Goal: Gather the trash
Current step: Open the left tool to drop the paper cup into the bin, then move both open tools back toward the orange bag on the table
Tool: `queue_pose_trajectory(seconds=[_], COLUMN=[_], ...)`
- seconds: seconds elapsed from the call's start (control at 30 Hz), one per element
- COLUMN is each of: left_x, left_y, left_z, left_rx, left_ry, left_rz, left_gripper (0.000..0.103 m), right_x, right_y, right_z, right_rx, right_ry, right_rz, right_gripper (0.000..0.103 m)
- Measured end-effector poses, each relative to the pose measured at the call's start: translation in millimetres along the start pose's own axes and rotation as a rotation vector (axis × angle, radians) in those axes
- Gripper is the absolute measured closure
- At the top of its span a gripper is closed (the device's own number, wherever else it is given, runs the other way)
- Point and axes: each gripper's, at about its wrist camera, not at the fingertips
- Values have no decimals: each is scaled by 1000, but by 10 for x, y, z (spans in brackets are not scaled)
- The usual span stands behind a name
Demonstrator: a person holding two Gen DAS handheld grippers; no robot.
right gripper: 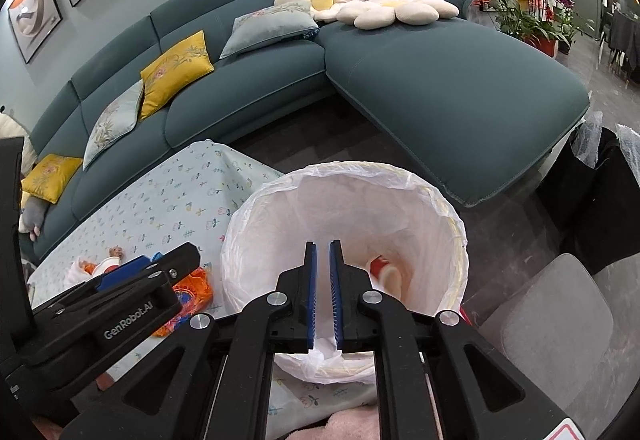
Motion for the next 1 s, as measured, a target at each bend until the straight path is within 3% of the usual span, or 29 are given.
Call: queue_pose_trajectory(seconds=[0.2,0.33,0.6,0.8,1.0], left_x=[-33,-79,-205,-320,-398], left_y=[-66,-104,-181,-263,-343], left_z=[-233,-420,-821,-1189,-1567], left_rx=[-36,-65,-120,-177,-237], left_ry=[24,37,73,112,144], left_rz=[-6,-7,2,16,19], left_gripper=[44,44,40,30,26], right_x=[-27,-55,-70,-103,-90], right_y=[-15,-42,-157,-274,-373], right_z=[-103,-219,-587,-898,-1166], right_rx=[-22,-35,-99,-155,-202], right_ry=[3,9,39,59,72], right_rz=[-3,-4,-28,-39,-58], right_gripper=[94,82,80,62,51])
Point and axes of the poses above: each gripper's, at about its wrist camera, not at the fingertips, and x roughly the way its jaws point, z to its right, y to its top, and after that the axes turned 1 degree about -z, right-handed
